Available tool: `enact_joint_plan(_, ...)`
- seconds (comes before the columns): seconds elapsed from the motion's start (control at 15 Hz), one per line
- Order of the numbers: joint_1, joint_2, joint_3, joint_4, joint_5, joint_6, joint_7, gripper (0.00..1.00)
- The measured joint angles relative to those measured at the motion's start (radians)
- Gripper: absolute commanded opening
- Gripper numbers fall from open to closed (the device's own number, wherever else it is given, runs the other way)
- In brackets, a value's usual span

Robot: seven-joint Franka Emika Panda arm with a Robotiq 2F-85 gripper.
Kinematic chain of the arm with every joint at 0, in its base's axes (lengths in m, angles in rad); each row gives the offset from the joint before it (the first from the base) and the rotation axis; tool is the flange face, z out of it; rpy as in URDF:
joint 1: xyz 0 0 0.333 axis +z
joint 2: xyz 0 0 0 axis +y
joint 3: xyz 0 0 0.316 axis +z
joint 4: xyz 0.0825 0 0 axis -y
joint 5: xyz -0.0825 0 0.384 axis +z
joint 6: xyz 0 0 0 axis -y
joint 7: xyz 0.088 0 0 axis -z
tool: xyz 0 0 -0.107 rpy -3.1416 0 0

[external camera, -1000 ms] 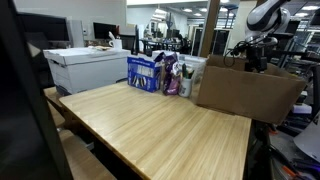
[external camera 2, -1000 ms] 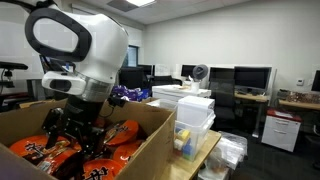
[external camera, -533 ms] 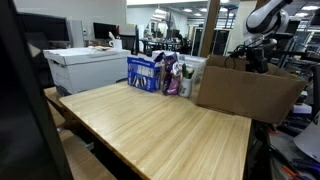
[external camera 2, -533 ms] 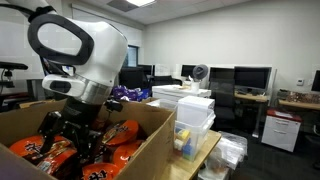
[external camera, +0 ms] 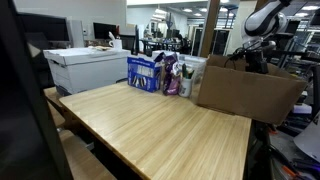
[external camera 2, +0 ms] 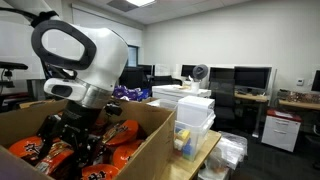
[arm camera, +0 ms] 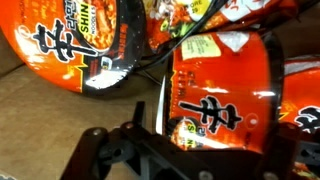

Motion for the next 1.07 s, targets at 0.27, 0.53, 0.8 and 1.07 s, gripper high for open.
enact_joint_plan(0.27,0.001,0.008,0.003,0.005,0.000,-0.002,0.000,0.48)
enact_joint_plan(0.53,0.001,0.007,0.004,0.014,0.000,-0.012,0.000,0.43)
enact_joint_plan(0.8,0.002,0.005,0.008,0.027,0.000,-0.028,0.000,0.43)
enact_joint_plan(1.07,0.012,-0.015,0.016,0.063,0.003,-0.100,-0.005,0.43)
